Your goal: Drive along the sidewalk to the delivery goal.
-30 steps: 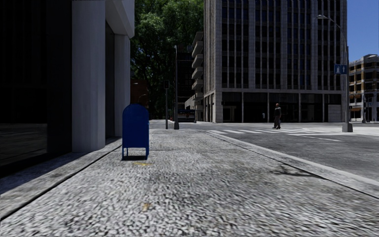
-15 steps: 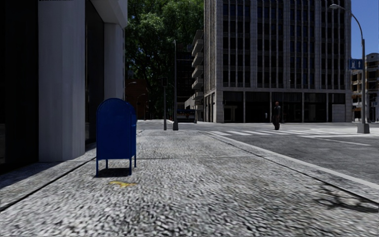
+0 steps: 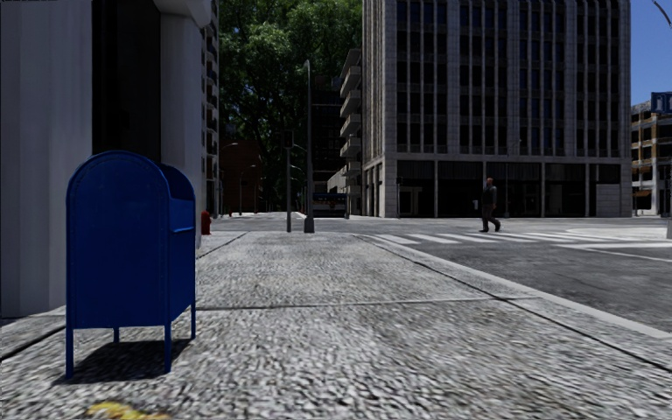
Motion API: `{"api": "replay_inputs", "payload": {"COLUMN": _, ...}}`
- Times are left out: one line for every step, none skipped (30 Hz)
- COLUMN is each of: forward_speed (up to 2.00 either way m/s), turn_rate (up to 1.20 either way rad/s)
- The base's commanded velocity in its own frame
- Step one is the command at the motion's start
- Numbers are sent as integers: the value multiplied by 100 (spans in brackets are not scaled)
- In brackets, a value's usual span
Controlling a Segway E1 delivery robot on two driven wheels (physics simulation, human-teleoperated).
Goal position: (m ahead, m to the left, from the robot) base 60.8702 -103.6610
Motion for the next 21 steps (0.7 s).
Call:
{"api": "replay_inputs", "payload": {"forward_speed": 200, "turn_rate": 0}}
{"api": "replay_inputs", "payload": {"forward_speed": 200, "turn_rate": 0}}
{"api": "replay_inputs", "payload": {"forward_speed": 200, "turn_rate": 0}}
{"api": "replay_inputs", "payload": {"forward_speed": 200, "turn_rate": 0}}
{"api": "replay_inputs", "payload": {"forward_speed": 200, "turn_rate": 0}}
{"api": "replay_inputs", "payload": {"forward_speed": 200, "turn_rate": 0}}
{"api": "replay_inputs", "payload": {"forward_speed": 200, "turn_rate": 0}}
{"api": "replay_inputs", "payload": {"forward_speed": 200, "turn_rate": 0}}
{"api": "replay_inputs", "payload": {"forward_speed": 200, "turn_rate": 0}}
{"api": "replay_inputs", "payload": {"forward_speed": 200, "turn_rate": 0}}
{"api": "replay_inputs", "payload": {"forward_speed": 200, "turn_rate": 0}}
{"api": "replay_inputs", "payload": {"forward_speed": 200, "turn_rate": 0}}
{"api": "replay_inputs", "payload": {"forward_speed": 200, "turn_rate": 0}}
{"api": "replay_inputs", "payload": {"forward_speed": 200, "turn_rate": 0}}
{"api": "replay_inputs", "payload": {"forward_speed": 200, "turn_rate": 0}}
{"api": "replay_inputs", "payload": {"forward_speed": 200, "turn_rate": 0}}
{"api": "replay_inputs", "payload": {"forward_speed": 200, "turn_rate": 0}}
{"api": "replay_inputs", "payload": {"forward_speed": 200, "turn_rate": 0}}
{"api": "replay_inputs", "payload": {"forward_speed": 200, "turn_rate": 0}}
{"api": "replay_inputs", "payload": {"forward_speed": 200, "turn_rate": 0}}
{"api": "replay_inputs", "payload": {"forward_speed": 200, "turn_rate": 0}}
